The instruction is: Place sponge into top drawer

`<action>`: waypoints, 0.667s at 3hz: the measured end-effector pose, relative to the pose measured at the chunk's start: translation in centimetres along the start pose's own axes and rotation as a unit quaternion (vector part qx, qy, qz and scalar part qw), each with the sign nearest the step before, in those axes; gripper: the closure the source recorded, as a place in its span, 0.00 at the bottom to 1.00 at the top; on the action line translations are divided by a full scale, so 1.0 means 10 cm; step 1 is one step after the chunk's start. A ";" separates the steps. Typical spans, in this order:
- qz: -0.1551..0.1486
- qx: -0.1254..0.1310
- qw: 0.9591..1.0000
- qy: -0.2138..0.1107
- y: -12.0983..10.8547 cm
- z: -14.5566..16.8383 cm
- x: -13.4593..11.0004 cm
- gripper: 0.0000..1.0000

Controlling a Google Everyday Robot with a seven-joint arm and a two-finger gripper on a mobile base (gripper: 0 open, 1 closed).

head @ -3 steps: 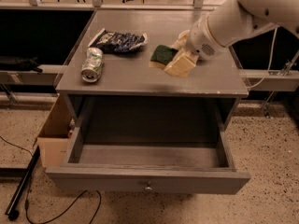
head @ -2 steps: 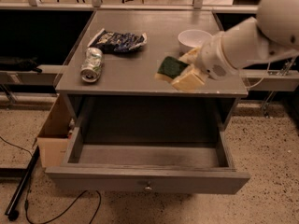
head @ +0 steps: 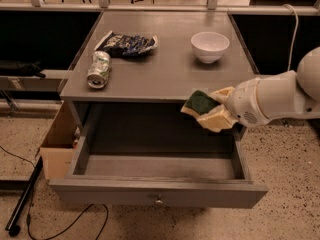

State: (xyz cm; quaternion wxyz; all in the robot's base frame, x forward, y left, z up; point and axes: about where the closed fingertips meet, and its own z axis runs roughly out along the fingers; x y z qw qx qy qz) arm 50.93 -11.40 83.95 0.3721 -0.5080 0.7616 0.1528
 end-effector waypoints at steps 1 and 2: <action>-0.004 -0.001 1.000 -0.001 -0.01 0.01 -0.04 1.00; -0.002 -0.015 1.000 0.007 0.05 0.17 -0.03 1.00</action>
Offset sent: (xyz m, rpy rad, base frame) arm 0.0062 0.0170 -0.0131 -0.0185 0.0306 0.0299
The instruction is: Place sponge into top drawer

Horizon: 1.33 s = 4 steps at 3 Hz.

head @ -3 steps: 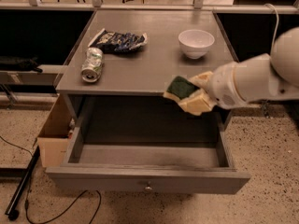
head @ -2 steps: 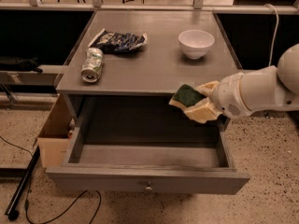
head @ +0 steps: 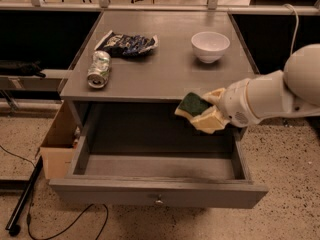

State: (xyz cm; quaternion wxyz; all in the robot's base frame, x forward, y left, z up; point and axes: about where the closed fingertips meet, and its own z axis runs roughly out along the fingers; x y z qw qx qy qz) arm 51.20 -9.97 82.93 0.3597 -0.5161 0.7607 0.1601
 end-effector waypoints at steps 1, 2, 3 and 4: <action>0.018 -0.026 0.999 0.013 0.17 0.24 0.21 1.00; 0.031 -0.044 0.998 0.021 0.10 0.52 0.27 1.00; 0.052 -0.075 0.995 0.034 -0.15 1.10 0.35 1.00; 0.052 -0.076 0.995 0.034 -0.15 1.11 0.35 1.00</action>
Offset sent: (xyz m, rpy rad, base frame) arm 0.0285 0.0305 -0.0844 0.0121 0.1719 0.0204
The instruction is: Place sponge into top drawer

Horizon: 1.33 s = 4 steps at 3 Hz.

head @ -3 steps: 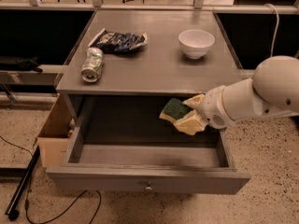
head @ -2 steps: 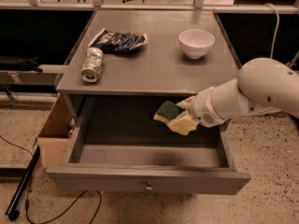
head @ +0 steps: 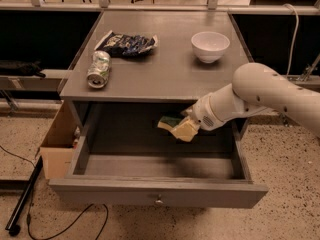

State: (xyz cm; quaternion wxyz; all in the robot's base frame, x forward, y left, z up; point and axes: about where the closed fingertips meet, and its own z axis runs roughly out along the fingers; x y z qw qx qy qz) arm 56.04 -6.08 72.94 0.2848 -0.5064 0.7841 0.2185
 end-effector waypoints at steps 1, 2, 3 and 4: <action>0.018 0.007 1.000 -0.011 0.19 -0.05 0.20 1.00; 0.058 0.000 0.998 -0.023 0.58 -0.03 0.67 1.00; 0.058 0.000 0.998 -0.022 0.58 -0.02 0.67 1.00; 0.055 -0.007 0.998 0.000 0.54 0.15 0.62 1.00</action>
Offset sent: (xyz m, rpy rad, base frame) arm -0.1166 -0.0367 -0.0647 0.1131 0.0914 -0.1372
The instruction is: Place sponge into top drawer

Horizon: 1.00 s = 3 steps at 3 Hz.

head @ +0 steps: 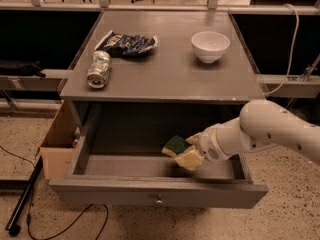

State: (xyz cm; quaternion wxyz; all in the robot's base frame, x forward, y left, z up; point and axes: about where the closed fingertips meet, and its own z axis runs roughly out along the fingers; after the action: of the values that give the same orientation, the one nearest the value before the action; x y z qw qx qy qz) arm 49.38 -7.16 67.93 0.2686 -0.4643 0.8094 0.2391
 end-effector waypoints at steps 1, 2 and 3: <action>0.023 -0.007 1.000 0.018 -0.01 0.22 0.27 1.00; 0.013 -0.013 0.999 0.026 -0.15 0.30 0.03 1.00; 0.013 -0.013 0.999 0.026 -0.15 0.30 0.03 1.00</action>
Offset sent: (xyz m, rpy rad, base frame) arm 0.0176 -0.0058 -0.0422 -0.0181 0.0729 -0.0409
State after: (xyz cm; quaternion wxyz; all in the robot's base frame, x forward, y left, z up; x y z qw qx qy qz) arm 51.23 -6.07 65.30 0.2385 -0.4627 0.8191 0.2411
